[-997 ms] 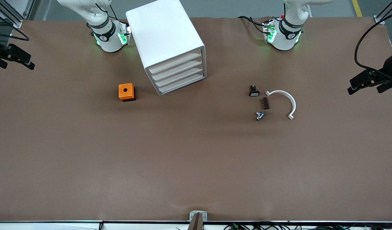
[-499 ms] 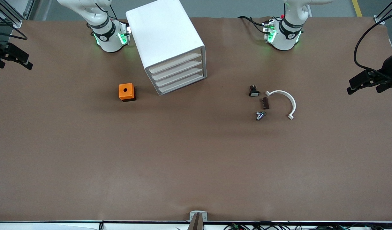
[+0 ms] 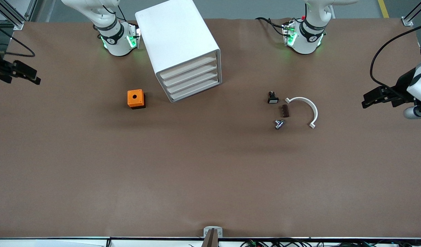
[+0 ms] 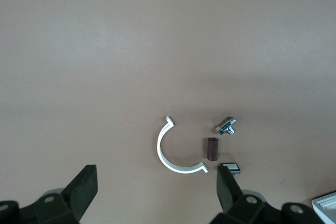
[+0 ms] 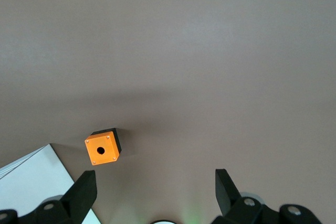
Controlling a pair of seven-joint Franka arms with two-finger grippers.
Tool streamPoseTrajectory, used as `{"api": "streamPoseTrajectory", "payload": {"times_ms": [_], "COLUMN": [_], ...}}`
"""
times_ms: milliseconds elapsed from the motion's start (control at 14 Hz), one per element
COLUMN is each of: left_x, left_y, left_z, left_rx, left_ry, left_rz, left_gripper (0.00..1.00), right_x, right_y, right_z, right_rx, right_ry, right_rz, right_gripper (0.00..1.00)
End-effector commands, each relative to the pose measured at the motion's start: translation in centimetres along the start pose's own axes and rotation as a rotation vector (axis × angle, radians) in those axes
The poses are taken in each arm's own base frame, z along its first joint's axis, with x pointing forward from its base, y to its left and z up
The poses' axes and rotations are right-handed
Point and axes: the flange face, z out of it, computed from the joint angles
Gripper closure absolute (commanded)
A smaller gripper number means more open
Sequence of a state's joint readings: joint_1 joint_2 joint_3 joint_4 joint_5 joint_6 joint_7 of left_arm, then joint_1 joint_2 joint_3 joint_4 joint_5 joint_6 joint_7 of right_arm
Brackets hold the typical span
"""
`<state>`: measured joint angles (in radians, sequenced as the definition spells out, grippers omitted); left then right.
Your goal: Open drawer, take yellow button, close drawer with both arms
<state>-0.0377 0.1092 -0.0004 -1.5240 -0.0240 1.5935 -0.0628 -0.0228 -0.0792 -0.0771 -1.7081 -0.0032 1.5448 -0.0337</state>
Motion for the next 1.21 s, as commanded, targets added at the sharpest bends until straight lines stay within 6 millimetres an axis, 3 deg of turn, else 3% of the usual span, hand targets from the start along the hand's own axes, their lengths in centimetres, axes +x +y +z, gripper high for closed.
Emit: {"api": "streamPoseTrajectory", "payload": {"times_ms": [0,142,427,712,1140], "left_x": [0.6,0.9,1.2,1.6,1.9], "left_y": [1.4,2.9,6.8,11.1,16.9], "left_z": [1.3,3.5,6.9,10.8,12.7], "left_rx": [0.013,0.024,0.048,0.083,0.133], "left_ry": [-0.029,-0.099,-0.168,-0.223,-0.299], "left_rz": [0.011,0.027,0.025,-0.029,-0.089], "left_gripper": [0.00,0.00,0.00,0.00,0.00], "right_x": [1.6,3.8,5.5,5.6,5.3], "right_y": [-0.2,0.3,1.3,1.0,0.1], "right_z": [0.2,3.3,5.1,5.2,5.4], "right_rx": [-0.024,-0.027,-0.034,-0.028,-0.022], "right_ry": [-0.007,-0.062,-0.093,-0.093,-0.105], "right_rz": [-0.022,-0.012,0.007,0.018,0.120], "right_gripper": [0.00,0.00,0.00,0.00,0.00]}}
